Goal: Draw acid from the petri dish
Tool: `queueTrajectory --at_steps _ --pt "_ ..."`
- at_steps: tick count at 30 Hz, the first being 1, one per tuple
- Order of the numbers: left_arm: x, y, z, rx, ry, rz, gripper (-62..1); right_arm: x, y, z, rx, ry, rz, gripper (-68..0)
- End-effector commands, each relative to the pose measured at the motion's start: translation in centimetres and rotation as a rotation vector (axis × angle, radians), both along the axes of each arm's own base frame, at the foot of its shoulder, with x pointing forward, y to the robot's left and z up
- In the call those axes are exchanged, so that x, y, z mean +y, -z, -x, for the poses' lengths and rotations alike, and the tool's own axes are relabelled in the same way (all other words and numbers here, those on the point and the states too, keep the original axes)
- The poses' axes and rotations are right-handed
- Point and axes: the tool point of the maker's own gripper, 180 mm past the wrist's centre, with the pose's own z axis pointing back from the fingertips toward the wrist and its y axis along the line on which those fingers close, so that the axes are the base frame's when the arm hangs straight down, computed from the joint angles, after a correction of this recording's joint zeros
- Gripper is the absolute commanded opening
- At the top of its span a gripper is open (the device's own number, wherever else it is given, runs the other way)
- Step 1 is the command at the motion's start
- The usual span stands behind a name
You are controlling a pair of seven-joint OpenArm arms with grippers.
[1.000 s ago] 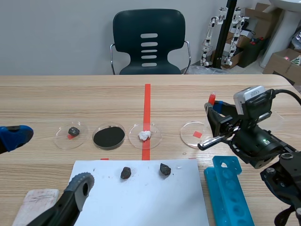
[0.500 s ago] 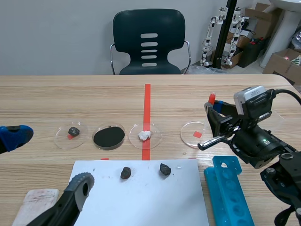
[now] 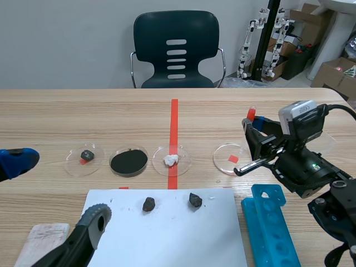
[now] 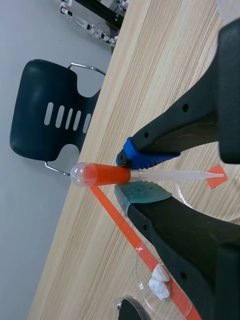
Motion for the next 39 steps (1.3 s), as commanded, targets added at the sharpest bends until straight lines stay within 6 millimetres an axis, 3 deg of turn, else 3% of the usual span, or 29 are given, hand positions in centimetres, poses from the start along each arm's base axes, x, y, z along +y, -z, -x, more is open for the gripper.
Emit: queueTrajectory --at_steps 1,24,30,39 --pt "-0.1 -0.5 0.0 -0.012 -0.002 0.018 1.4 -0.5 -0.9 -0.2 -0.033 0.003 -0.006 -59.4" --pt "-0.1 -0.5 0.0 -0.012 -0.002 0.018 1.4 -0.3 -2.5 0.2 -0.049 -0.004 -0.009 -59.4" --pt "-0.1 -0.5 0.0 -0.012 -0.002 0.018 1.4 -0.1 -3.5 0.8 -0.060 -0.006 0.006 -59.4" --pt "-0.1 -0.5 0.0 -0.012 -0.002 0.018 1.4 0.1 -6.6 2.0 -0.079 0.011 -0.010 -59.4"
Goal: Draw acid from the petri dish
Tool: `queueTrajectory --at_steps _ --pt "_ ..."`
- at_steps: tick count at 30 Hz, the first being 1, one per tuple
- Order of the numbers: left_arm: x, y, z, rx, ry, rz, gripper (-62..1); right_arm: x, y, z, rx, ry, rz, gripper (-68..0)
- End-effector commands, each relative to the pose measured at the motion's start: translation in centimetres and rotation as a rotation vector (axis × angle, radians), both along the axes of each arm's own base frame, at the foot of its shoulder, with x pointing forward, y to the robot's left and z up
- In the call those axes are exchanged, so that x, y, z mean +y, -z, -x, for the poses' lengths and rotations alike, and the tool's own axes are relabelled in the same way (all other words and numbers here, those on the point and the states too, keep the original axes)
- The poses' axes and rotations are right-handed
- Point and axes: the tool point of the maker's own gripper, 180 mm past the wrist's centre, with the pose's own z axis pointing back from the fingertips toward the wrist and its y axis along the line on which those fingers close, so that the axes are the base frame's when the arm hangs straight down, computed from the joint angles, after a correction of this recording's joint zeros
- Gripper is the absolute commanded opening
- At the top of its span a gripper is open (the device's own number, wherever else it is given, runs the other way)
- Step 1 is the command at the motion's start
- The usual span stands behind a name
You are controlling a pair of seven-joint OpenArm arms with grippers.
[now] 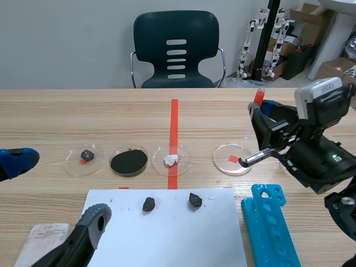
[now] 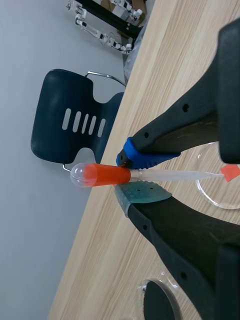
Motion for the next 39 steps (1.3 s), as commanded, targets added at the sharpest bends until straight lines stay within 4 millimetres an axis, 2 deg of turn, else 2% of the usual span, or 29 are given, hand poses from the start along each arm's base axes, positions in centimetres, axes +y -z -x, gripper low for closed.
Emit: queueTrajectory --at_steps 1,9,16,25,30,39 --pt "-0.1 -0.5 0.0 -0.011 -0.002 0.018 1.4 -0.2 -1.6 0.1 -0.040 -0.003 -0.005 -59.4" --pt "-0.1 -0.5 0.0 -0.012 -0.002 0.019 1.4 0.5 -4.2 1.8 -0.053 -0.011 0.009 -59.4" --pt "-0.1 -0.5 0.0 -0.012 -0.002 0.019 1.4 0.9 -5.7 3.3 -0.040 -0.013 -0.015 -59.4" --pt "-0.1 -0.5 0.0 -0.012 -0.002 0.018 1.4 1.2 -5.6 4.2 -0.020 -0.018 -0.007 -59.4" --pt "-0.1 -0.5 0.0 -0.012 -0.002 0.019 1.4 0.8 -6.3 4.4 -0.035 -0.006 0.005 -59.4" --pt "-0.1 -0.5 0.0 -0.012 -0.002 0.019 1.4 0.8 -6.3 4.4 -0.036 -0.006 0.006 -59.4"
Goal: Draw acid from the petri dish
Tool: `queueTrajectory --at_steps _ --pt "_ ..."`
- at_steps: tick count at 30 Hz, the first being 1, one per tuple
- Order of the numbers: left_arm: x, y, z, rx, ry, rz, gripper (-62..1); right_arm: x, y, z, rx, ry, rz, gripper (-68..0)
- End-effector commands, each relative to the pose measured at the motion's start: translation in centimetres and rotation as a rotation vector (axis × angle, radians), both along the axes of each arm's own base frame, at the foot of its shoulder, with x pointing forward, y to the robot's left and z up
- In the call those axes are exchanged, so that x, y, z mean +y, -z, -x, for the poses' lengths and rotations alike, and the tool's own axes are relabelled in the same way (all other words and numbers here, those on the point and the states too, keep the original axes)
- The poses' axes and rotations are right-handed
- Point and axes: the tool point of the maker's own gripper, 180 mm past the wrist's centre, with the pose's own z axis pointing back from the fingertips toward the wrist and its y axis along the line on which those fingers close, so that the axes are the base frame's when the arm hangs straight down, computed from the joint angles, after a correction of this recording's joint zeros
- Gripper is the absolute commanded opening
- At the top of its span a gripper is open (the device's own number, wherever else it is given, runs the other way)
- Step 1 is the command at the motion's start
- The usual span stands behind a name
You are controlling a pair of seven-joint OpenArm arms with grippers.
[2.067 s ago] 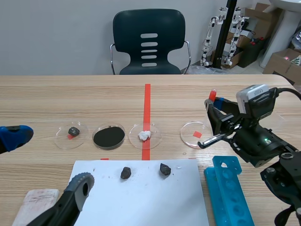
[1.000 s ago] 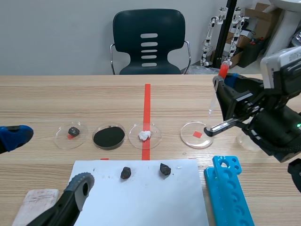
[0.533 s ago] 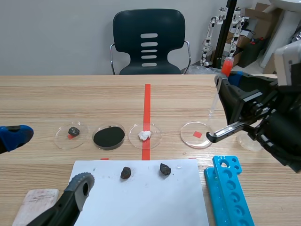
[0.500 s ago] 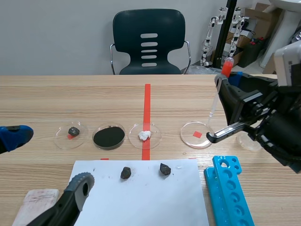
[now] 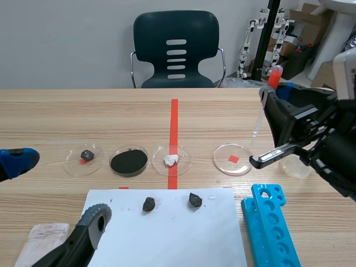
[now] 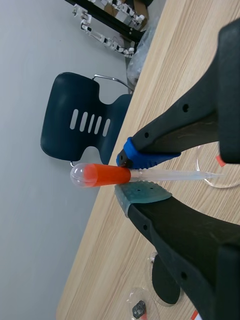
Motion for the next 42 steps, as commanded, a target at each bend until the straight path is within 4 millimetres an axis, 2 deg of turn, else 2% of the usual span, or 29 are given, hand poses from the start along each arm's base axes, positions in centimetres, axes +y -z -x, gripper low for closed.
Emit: queueTrajectory --at_steps 1,42 --pt "-0.07 -0.47 -0.01 -0.012 -0.002 0.019 1.4 -0.05 -1.24 -0.01 -0.040 -0.008 -0.002 -59.4" --pt "-0.07 -0.47 -0.01 -0.012 -0.002 0.019 1.4 -0.08 -0.83 -0.08 -0.019 -0.005 0.008 -59.4"
